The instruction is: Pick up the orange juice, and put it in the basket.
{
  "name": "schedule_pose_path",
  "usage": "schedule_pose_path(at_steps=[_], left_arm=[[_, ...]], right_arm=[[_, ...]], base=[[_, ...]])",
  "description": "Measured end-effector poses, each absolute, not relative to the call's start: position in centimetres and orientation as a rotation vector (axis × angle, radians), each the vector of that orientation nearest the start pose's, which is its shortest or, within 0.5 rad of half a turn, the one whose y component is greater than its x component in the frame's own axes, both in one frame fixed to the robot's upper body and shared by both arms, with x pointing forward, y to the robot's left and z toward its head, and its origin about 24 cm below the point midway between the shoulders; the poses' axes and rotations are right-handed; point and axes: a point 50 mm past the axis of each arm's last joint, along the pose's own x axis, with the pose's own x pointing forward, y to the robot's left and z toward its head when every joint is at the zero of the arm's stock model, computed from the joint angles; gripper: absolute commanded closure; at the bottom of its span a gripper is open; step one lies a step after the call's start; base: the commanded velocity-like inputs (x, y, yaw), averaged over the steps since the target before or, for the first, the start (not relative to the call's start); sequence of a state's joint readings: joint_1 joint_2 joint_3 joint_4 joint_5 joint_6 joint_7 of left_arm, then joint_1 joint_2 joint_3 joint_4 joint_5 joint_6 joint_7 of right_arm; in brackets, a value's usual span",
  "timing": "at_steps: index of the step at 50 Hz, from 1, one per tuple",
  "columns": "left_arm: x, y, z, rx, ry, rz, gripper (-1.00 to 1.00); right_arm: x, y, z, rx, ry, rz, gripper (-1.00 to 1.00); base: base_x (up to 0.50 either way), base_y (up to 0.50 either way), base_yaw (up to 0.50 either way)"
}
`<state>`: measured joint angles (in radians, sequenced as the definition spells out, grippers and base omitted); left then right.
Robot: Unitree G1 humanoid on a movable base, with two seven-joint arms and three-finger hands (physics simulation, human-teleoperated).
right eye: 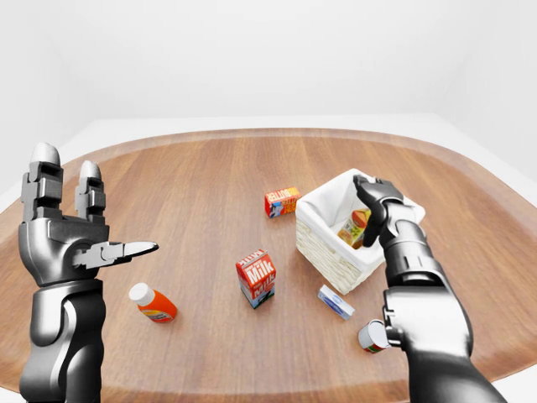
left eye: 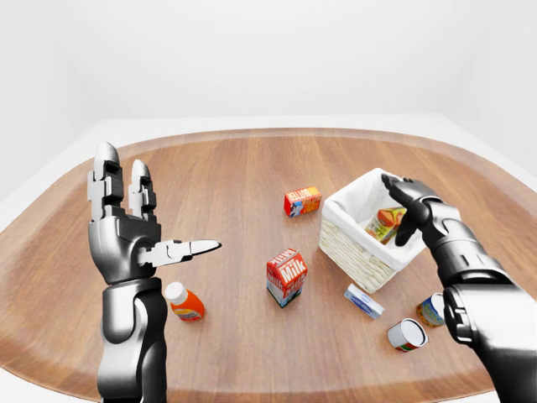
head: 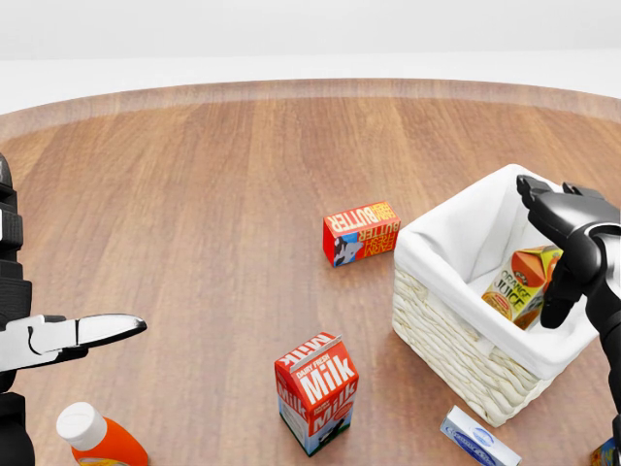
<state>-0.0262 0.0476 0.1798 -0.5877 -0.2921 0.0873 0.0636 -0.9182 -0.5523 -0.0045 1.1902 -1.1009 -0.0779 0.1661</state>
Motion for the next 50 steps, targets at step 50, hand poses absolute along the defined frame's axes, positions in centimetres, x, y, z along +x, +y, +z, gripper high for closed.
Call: schedule_pose_path(at_steps=[50], left_arm=[[22.3,19.0,17.3,-0.207,-0.539,0.117,-1.0]], right_arm=[[38.4,-29.1,12.7,-1.477,0.418,0.042,-1.0]], base=[[0.0,0.0,0.0]])
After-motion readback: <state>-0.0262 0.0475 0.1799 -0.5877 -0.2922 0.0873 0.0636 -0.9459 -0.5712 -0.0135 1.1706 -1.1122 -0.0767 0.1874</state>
